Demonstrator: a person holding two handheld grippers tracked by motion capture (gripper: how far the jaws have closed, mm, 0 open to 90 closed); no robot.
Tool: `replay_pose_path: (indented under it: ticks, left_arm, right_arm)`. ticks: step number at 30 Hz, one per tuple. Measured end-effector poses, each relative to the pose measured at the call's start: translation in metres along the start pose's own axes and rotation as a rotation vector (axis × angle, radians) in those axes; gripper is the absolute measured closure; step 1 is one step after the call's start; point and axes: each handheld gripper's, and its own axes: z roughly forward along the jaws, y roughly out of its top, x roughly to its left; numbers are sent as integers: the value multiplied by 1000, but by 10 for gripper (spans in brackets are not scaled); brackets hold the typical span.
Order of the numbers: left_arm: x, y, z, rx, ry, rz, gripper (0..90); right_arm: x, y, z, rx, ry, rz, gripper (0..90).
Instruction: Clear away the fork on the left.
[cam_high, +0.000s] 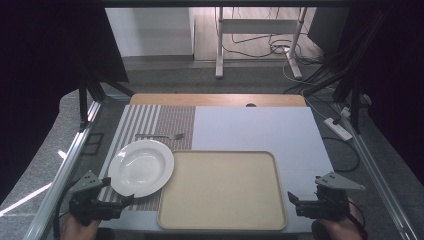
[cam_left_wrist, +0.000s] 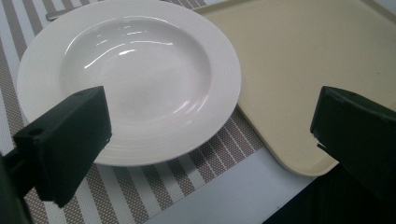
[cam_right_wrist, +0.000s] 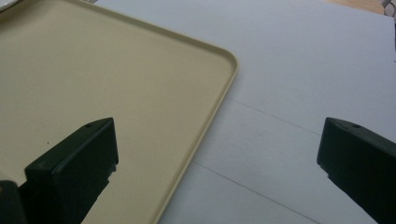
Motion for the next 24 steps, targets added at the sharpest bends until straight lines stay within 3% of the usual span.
replay_pose_path:
  ticks: [6, 12, 24]
  left_arm:
    - [0, 4, 7, -2, -8, 40, 0]
    - [6, 7, 13, 0, -4, 37, 0]
    - [14, 17, 34, 16, -42, 35, 0]
  right_arm:
    - [1, 0, 1, 1, 3, -3, 0]
    - [1, 0, 1, 8, 0, -8, 0]
    - [2, 1, 2, 16, 2, -17, 0]
